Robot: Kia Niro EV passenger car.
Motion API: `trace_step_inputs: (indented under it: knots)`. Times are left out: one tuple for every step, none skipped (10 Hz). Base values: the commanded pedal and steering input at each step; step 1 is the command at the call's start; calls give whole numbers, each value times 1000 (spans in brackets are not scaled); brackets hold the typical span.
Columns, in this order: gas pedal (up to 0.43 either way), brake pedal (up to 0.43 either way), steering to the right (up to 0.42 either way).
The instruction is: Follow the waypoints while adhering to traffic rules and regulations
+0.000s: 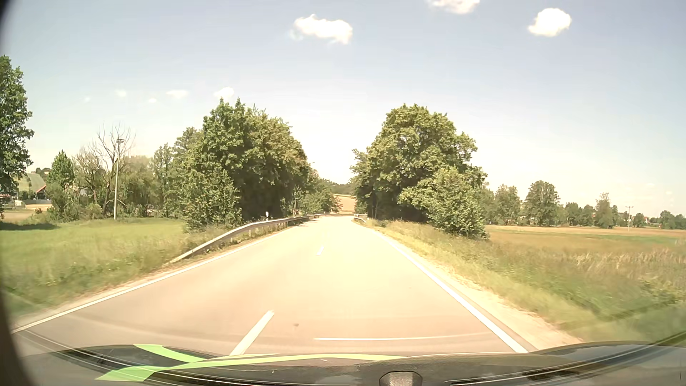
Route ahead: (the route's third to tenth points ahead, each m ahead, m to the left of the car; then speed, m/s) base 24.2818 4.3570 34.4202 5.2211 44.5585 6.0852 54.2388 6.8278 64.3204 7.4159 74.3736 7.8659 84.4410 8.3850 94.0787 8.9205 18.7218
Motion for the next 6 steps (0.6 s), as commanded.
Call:
trace_step_inputs:
  knots:
    - [228, 0, -22]
    - [228, 0, -21]
    - [228, 0, -18]
    - [228, 0, -16]
    - [228, 0, -15]
    - [228, 0, -15]
